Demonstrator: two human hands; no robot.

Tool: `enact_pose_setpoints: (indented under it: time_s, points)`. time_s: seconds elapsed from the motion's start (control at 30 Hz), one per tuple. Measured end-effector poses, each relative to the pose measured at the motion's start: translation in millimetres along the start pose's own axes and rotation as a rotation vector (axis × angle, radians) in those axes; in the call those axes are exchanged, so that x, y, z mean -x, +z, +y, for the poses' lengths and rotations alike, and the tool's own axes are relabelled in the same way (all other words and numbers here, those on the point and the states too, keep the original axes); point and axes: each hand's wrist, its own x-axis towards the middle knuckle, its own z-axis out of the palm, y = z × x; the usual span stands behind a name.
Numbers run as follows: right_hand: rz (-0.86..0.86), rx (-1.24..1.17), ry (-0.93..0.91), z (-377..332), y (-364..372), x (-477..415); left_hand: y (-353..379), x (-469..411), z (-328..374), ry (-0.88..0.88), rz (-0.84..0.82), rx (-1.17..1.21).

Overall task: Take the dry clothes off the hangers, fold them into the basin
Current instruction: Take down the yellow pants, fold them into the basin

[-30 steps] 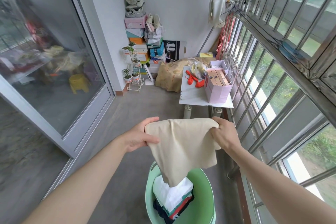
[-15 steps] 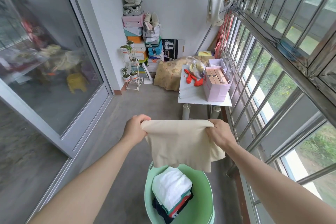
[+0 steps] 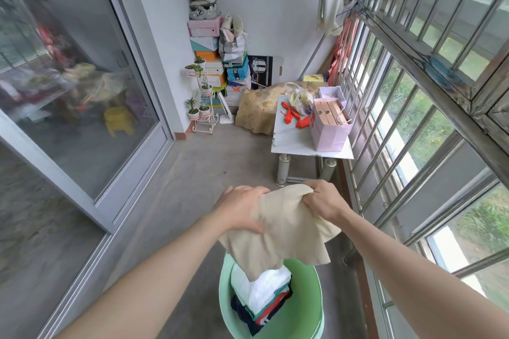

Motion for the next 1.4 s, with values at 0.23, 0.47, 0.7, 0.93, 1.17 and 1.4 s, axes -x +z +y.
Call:
enact_pose_setpoints:
  time_s: [0.23, 0.47, 0.7, 0.93, 1.17, 1.4]
  points:
    - [-0.009, -0.125, 0.026, 15, -2, -6, 1, 3, 5, -0.05, 0.071, -0.02]
    - [0.368, -0.538, 0.481, 53, 27, 8, -2, -5, 0, -0.184, 0.132, -0.185]
    - [-0.366, -1.078, 0.522, 10, 62, 20, -1, -12, 9, -0.213, 0.23, -0.354]
    - [-0.051, -1.685, 0.779, 0, 52, -19, 10, -10, 18, 0.12, 0.407, -0.569]
    - [-0.093, -1.846, 0.621, 7, 50, -28, 26, -9, 9, -0.047, 0.406, -0.195]
    - [-0.12, -1.785, 0.445, 14, 22, -32, 31, -13, 6, -0.232, 0.194, 1.225]
